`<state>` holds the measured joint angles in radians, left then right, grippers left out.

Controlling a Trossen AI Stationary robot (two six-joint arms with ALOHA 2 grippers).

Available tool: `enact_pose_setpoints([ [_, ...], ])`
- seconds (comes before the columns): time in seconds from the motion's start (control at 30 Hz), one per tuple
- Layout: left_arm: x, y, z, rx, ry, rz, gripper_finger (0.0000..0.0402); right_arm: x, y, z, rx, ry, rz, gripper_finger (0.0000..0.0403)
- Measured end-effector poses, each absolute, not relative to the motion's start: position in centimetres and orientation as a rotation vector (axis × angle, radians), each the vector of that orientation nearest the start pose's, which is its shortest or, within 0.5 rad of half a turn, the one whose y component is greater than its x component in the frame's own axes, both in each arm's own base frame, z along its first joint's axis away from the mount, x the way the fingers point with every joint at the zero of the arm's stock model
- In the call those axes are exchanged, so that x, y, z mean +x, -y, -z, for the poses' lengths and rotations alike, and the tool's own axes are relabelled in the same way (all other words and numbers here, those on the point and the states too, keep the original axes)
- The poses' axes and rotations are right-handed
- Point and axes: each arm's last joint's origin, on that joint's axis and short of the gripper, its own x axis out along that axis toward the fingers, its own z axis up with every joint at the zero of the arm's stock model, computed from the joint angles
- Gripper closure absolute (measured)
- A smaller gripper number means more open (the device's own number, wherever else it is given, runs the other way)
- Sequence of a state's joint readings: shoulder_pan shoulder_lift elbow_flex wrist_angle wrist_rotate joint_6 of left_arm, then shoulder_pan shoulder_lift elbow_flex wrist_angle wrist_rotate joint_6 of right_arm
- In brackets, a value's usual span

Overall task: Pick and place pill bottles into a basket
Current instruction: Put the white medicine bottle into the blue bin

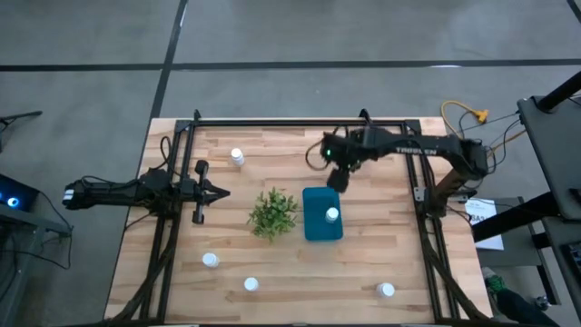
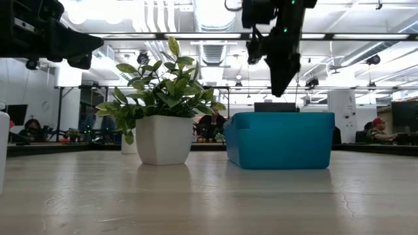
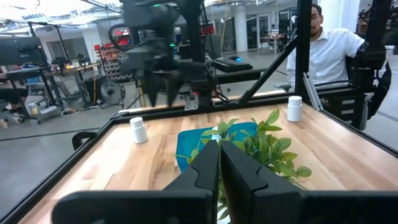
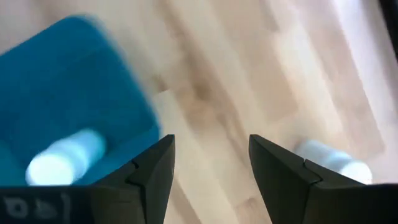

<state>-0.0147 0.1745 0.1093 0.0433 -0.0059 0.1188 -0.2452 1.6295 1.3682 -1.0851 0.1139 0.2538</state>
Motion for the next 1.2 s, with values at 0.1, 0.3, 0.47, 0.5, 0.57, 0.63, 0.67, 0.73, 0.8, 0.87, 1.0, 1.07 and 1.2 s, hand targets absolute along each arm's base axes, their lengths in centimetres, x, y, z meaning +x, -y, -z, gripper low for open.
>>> enact_pose_setpoints([
  [0.1,10.5,0.1,-19.1,0.119,-0.022,0.01,0.0402,29.3,10.0,-26.8,0.411,-1.271,0.619,0.0207],
  [0.3,10.5,0.1,-19.1,0.121,-0.022,0.01,0.0402,28.1,13.0,-26.8,0.562,-1.206,0.804,0.0207],
  [0.47,10.5,0.1,-19.1,0.121,-0.022,0.009,0.0402,27.1,14.4,-26.7,0.683,-1.195,0.898,0.0207],
  [0.5,10.5,0.1,-19.1,0.121,-0.022,0.009,0.0402,26.8,14.7,-26.7,0.712,-1.199,0.928,0.0207],
  [0.57,10.5,0.1,-19.1,0.121,-0.022,0.009,0.0402,26.2,15.3,-26.6,0.767,-1.202,0.986,0.0207],
  [0.63,10.5,0.1,-19.1,0.121,-0.022,0.007,0.0402,25.6,15.9,-26.6,0.807,-1.204,1.03,0.0207],
  [0.67,10.5,0.1,-19.1,0.121,-0.022,0.007,0.0402,25.3,16.2,-26.6,0.826,-1.203,1.05,0.0207],
  [0.73,10.5,0.1,-19.1,0.121,-0.022,0.007,0.0402,24.8,16.8,-26.6,0.861,-1.198,1.087,0.0207],
  [0.8,10.5,0.1,-19.1,0.121,-0.022,0.007,0.0402,24.2,17.2,-26.5,0.906,-1.204,1.116,0.0207],
  [0.87,10.5,0.1,-19.1,0.121,-0.022,0.007,0.0402,23.8,17.4,-26.5,0.978,-1.209,1.14,0.0207],
  [1.0,10.5,0.1,-19.1,0.121,-0.022,0.007,0.0402,23.4,17.6,-26.5,1.057,-1.202,1.172,0.0207],
  [1.07,10.5,0.1,-19.1,0.121,-0.022,0.007,0.0402,23.2,17.8,-26.5,1.069,-1.195,1.185,0.0207],
  [1.2,10.5,0.1,-19.1,0.121,-0.022,0.007,0.0402,23.1,18.0,-26.5,1.109,-1.184,1.195,0.0207],
])
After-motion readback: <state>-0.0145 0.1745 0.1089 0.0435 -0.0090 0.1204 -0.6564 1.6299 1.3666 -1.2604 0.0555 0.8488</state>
